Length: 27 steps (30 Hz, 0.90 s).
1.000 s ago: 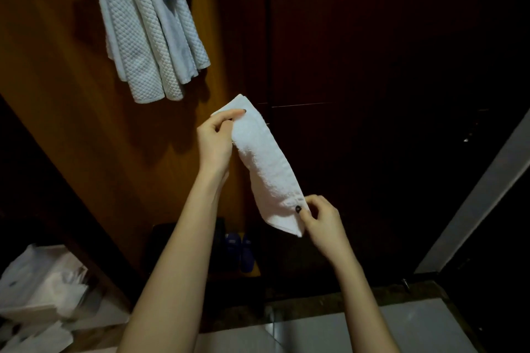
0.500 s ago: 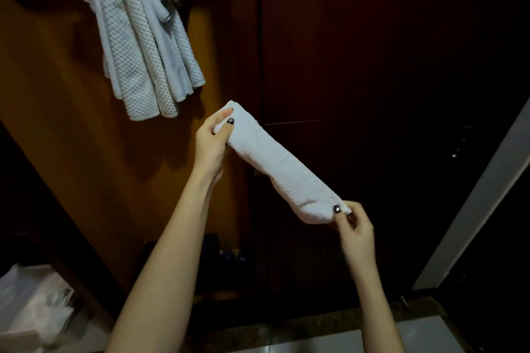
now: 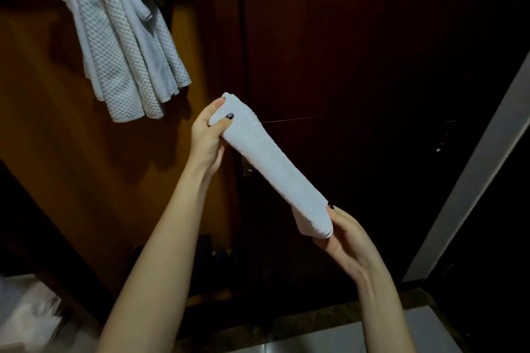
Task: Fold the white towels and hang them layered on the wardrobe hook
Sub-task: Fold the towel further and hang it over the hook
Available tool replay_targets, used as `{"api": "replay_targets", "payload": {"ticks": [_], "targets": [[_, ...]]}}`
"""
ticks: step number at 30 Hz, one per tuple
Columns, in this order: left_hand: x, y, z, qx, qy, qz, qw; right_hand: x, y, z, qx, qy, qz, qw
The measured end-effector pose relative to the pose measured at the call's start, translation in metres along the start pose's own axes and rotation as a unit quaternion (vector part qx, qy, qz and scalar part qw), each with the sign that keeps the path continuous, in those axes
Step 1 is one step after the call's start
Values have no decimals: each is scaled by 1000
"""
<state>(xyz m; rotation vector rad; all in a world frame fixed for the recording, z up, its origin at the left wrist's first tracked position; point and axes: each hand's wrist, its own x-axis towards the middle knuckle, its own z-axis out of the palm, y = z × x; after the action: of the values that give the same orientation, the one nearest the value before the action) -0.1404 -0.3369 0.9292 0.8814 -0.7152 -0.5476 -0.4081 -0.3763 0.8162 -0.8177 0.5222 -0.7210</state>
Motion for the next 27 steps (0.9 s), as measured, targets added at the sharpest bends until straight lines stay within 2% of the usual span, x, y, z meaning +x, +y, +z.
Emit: {"api": "replay_targets", "payload": {"ticks": [4,8,12,15,17,21,27], "targets": [[7,0,0,14,2,0,1000,5,-3,-1,-38,8,10,999],[16,10,9,55,-58,11,997,5,-1,0,-18,-34,32,999],[25,26,23,47,-111,6,993,4,4,1,21,-83,33,996],[28,35,23,76,-125,20,989,6,1,-1,-30,-71,-1,997],[29,37,19,91,-121,24,988,5,-5,-1,-103,-73,-33,991],[32,39,10,105,-109,40,988,1,-15,2,-253,-79,-117,957],[33,44,7,194,-72,81,975,4,-11,13,-211,18,-194,958]]}}
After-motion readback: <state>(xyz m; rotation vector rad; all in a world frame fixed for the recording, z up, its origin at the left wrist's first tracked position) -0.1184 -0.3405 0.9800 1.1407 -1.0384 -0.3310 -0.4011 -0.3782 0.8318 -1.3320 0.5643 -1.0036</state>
